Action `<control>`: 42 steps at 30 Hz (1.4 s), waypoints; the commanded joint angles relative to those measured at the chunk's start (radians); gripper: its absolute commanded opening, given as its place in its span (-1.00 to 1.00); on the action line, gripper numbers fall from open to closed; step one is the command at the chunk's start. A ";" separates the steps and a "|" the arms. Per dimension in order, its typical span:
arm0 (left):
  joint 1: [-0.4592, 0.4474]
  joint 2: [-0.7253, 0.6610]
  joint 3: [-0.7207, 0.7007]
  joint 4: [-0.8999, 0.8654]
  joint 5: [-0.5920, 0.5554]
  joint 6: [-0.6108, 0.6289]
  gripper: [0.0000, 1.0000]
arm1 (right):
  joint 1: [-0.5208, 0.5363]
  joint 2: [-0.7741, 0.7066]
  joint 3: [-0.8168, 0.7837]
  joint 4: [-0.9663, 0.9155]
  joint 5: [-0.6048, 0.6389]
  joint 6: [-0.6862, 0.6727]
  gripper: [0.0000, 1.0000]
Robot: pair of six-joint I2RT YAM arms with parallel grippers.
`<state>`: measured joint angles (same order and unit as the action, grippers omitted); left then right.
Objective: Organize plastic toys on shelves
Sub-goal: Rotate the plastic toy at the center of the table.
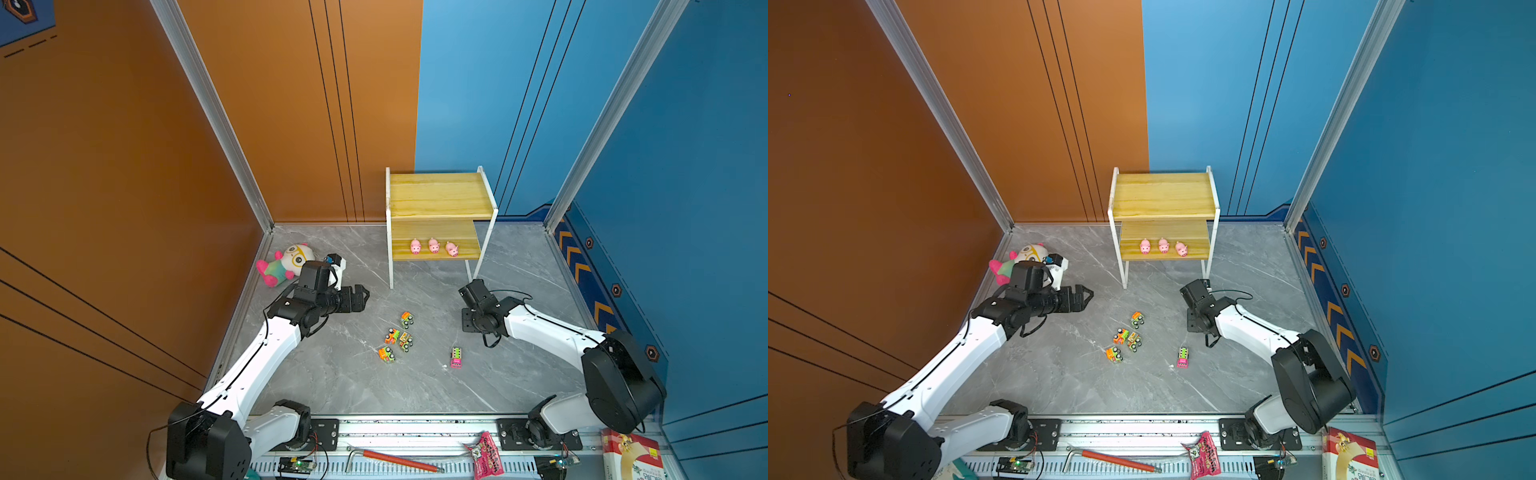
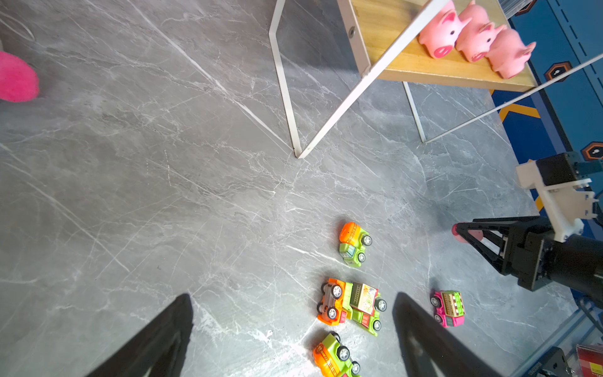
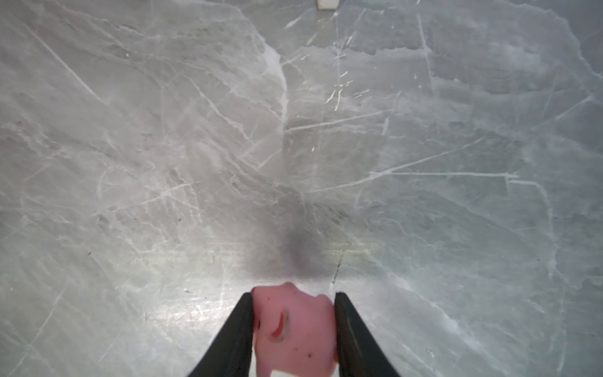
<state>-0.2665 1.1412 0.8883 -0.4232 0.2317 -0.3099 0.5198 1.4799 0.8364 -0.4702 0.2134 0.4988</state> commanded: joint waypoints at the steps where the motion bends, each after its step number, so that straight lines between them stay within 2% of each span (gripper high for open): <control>1: 0.011 0.002 0.023 -0.023 0.005 0.020 0.92 | -0.022 0.042 -0.001 -0.008 -0.001 -0.044 -0.18; 7: 0.016 0.006 0.024 -0.023 0.004 0.021 0.92 | -0.045 0.093 0.006 0.005 -0.012 -0.065 -0.12; 13: 0.018 0.016 0.026 -0.023 0.008 0.021 0.92 | -0.067 0.082 0.044 -0.024 -0.032 -0.087 0.29; 19: 0.023 0.024 0.028 -0.023 0.012 0.020 0.92 | -0.075 0.024 0.088 -0.078 -0.028 -0.060 0.50; 22: 0.025 0.028 0.030 -0.023 0.012 0.018 0.92 | -0.078 -0.001 0.085 -0.106 -0.022 0.030 0.55; 28: 0.028 0.035 0.035 -0.022 0.022 0.016 0.92 | -0.088 -0.072 -0.002 -0.116 -0.038 0.305 0.63; 37: 0.026 0.025 0.034 -0.022 0.030 0.012 0.92 | -0.133 -0.213 -0.106 -0.099 -0.076 0.714 0.54; 42: 0.026 0.016 0.034 -0.021 0.033 0.012 0.92 | -0.156 -0.239 -0.096 -0.101 -0.059 0.843 0.48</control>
<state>-0.2478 1.1717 0.8921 -0.4232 0.2401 -0.3103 0.3740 1.2499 0.7406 -0.5472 0.1493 1.2034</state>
